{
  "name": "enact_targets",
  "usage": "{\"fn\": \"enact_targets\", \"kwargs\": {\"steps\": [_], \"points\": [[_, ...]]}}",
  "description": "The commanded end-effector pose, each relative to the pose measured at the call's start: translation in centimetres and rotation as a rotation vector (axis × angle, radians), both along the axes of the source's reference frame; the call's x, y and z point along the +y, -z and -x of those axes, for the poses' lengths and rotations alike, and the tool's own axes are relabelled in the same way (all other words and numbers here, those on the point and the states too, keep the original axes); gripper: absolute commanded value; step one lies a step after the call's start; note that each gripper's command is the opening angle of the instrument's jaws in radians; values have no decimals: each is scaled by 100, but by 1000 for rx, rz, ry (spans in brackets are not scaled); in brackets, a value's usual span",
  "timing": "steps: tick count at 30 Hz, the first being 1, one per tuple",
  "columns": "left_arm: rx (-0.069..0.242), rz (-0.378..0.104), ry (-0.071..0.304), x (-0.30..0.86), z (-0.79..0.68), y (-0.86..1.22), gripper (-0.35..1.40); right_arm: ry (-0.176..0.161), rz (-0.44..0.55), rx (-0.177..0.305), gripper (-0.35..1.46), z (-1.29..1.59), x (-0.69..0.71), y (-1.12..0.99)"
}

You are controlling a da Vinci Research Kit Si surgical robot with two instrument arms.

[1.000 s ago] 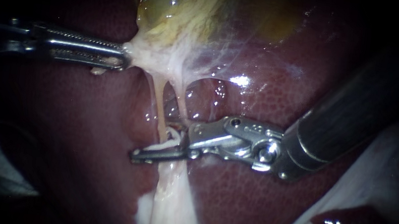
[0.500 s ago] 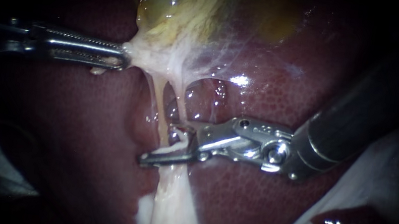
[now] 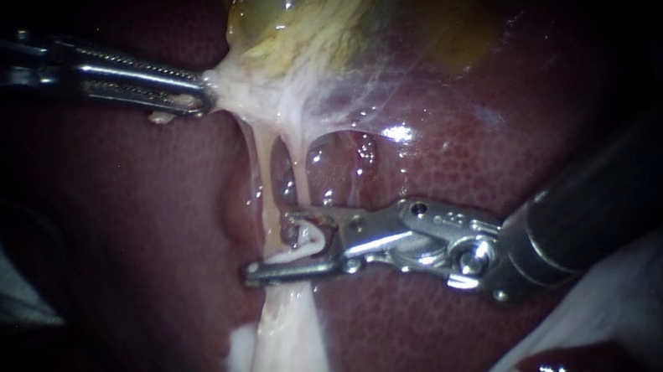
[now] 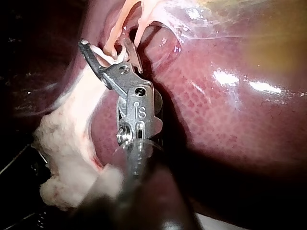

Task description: Clipping first clip left tube

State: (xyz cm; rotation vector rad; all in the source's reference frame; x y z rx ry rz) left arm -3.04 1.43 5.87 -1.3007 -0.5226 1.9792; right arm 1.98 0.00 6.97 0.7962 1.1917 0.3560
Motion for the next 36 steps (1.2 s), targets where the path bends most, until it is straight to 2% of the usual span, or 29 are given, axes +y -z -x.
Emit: {"fn": "enact_targets", "kwargs": {"steps": [1, 4, 10, 14, 23, 36], "points": [[0, 0, 0, 0, 0, 0, -35, 3, -1, 2, 50, 1, 0, 0], [0, 0, 0, 0, 0, 0, -35, 13, -7, 7, 50, 1, -1, 1], [0, 0, 0, 0, 0, 0, -35, 52, -21, 26, 49, 0, -5, 4], [0, 0, 0, 0, 0, 0, -35, 62, -34, 43, 49, -2, -6, 6], [-1, 0, 0, 0, 0, 0, -35, 67, -56, 80, 48, -5, -8, 8], [0, 0, 0, 0, 0, 0, -35, 50, -129, 149, 48, -13, -5, 6]]}}
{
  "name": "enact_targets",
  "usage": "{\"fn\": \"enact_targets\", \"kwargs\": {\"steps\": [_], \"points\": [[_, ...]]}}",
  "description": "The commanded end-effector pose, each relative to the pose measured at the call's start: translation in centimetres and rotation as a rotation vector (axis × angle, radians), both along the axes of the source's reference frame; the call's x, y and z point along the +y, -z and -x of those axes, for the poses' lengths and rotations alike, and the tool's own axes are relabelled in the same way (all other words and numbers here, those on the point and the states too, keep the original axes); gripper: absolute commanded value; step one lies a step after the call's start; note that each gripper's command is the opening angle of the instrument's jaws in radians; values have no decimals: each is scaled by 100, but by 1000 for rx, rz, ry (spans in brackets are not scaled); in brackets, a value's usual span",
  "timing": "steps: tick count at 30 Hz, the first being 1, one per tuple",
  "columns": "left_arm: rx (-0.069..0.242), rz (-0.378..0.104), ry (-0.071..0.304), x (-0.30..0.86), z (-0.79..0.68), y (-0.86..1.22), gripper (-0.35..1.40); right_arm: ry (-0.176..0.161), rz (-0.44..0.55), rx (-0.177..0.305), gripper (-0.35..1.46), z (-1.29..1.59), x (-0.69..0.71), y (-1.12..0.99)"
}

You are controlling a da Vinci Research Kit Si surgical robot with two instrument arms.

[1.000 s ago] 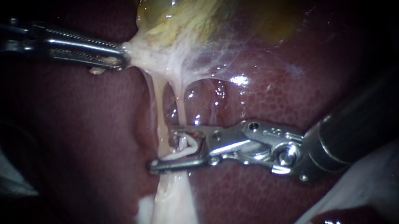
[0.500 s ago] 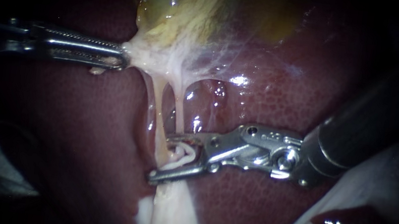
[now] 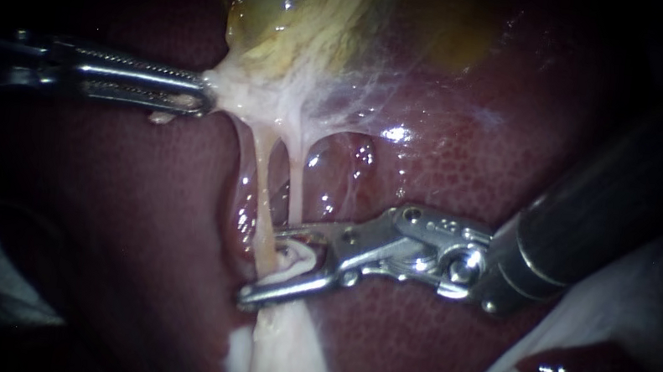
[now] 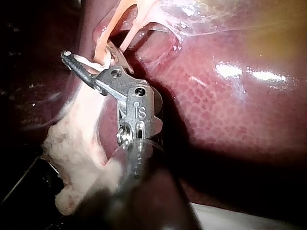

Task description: Clipping first clip left tube

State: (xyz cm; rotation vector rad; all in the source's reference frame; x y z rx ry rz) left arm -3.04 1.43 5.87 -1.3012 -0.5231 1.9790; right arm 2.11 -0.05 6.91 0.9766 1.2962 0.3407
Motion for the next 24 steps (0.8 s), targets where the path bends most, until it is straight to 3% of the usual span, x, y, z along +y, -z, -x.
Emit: {"fn": "enact_targets", "kwargs": {"steps": [1, 7, 16, 24], "points": [[0, 0, 0, 0, 0, 0, -35, 2, -6, 4, 48, -1, 0, 0], [0, 0, 0, 0, 1, 0, -35, 10, -51, 65, 48, -2, 0, -1], [1, 0, 1, 0, 3, 0, -35, 89, -61, 138, 48, 2, -5, 5], [1, 0, 2, 1, 3, -1, -35, 85, -43, 178, 46, 2, -5, 6]]}}
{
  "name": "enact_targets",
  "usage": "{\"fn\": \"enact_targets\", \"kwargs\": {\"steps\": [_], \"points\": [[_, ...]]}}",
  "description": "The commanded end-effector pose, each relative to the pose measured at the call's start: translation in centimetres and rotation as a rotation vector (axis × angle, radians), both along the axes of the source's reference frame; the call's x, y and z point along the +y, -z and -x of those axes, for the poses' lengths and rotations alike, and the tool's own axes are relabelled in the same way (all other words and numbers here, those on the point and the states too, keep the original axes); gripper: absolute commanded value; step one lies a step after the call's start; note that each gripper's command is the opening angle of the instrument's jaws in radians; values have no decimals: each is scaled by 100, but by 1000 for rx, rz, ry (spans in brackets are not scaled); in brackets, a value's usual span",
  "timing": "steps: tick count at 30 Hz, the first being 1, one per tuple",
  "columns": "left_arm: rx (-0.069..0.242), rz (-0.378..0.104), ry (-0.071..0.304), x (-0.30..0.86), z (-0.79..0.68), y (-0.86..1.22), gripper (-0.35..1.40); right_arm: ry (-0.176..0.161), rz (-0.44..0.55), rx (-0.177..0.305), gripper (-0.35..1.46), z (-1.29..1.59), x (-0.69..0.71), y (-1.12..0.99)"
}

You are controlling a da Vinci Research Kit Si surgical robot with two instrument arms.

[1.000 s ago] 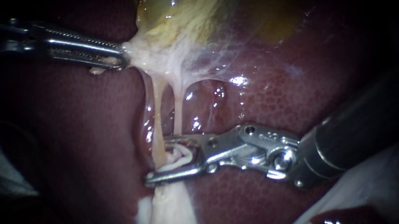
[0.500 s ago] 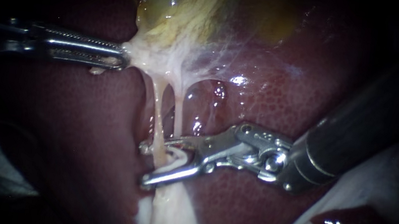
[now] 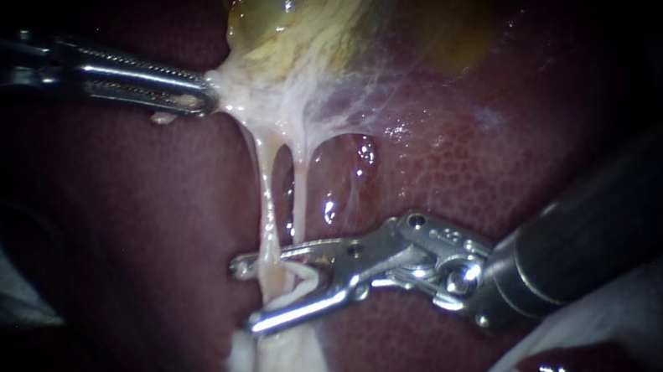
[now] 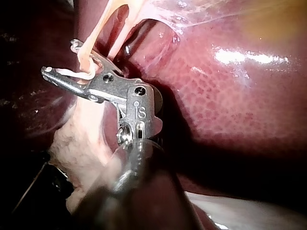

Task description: Clipping first clip left tube

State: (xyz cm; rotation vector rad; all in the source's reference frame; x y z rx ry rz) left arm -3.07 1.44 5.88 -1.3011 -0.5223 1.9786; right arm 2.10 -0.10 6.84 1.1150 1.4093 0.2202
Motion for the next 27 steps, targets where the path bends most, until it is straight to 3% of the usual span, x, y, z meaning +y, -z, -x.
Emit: {"fn": "enact_targets", "kwargs": {"steps": [1, 7, 12, 27], "points": [[1, 0, 1, 0, 0, 0, -35, 0, 5, 2, 46, 0, 0, -1], [1, 0, 1, 0, 1, 0, -35, -2, 18, 12, 45, -6, 0, 4], [1, 0, 1, 0, 1, 0, -35, -26, 23, 1, 44, -14, 2, 9], [1, 0, 2, 0, 2, -1, -35, -34, 31, 5, 41, -28, 1, 22]]}}
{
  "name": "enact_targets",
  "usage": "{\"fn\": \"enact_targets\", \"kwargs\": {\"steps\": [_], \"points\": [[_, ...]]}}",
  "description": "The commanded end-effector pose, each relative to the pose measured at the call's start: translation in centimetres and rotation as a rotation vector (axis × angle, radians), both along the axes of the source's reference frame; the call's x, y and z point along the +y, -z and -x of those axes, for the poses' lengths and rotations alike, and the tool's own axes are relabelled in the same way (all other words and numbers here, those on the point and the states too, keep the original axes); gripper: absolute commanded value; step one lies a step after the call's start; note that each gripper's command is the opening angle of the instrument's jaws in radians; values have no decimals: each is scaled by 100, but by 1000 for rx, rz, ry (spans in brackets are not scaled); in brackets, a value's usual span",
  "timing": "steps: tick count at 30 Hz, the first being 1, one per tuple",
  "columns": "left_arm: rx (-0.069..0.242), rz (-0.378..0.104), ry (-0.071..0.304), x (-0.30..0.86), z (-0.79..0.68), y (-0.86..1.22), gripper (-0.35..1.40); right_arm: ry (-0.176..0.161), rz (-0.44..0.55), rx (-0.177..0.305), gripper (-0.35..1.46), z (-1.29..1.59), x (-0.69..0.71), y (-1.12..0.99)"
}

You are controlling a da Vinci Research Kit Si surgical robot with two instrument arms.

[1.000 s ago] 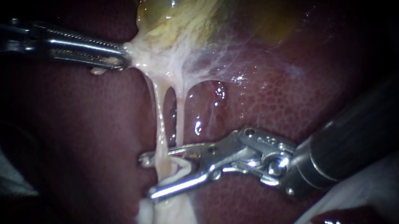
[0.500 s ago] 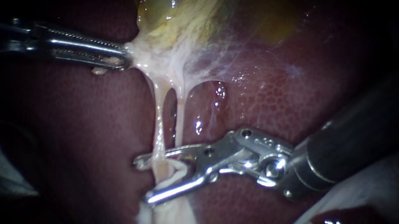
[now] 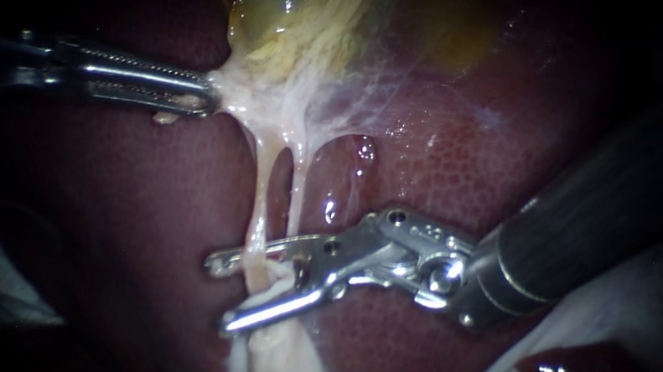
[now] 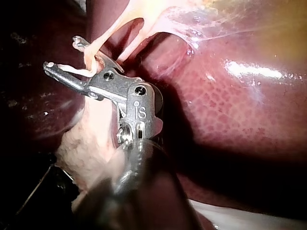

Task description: Clipping first clip left tube

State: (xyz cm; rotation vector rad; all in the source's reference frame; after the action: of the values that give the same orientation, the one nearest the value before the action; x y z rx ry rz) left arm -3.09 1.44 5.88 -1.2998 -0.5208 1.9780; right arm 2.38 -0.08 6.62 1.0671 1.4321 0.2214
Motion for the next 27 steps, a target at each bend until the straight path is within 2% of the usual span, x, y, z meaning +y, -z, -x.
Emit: {"fn": "enact_targets", "kwargs": {"steps": [1, 15, 27], "points": [[0, 0, 0, 0, 0, 0, -35, 1, 0, 1, 41, -1, 0, 1], [0, 0, 0, 0, 0, 0, -35, -1, 12, 11, 35, -5, 0, 11], [0, 0, 0, 0, 0, 0, -35, -10, 19, 9, 17, -5, 1, 10]]}}
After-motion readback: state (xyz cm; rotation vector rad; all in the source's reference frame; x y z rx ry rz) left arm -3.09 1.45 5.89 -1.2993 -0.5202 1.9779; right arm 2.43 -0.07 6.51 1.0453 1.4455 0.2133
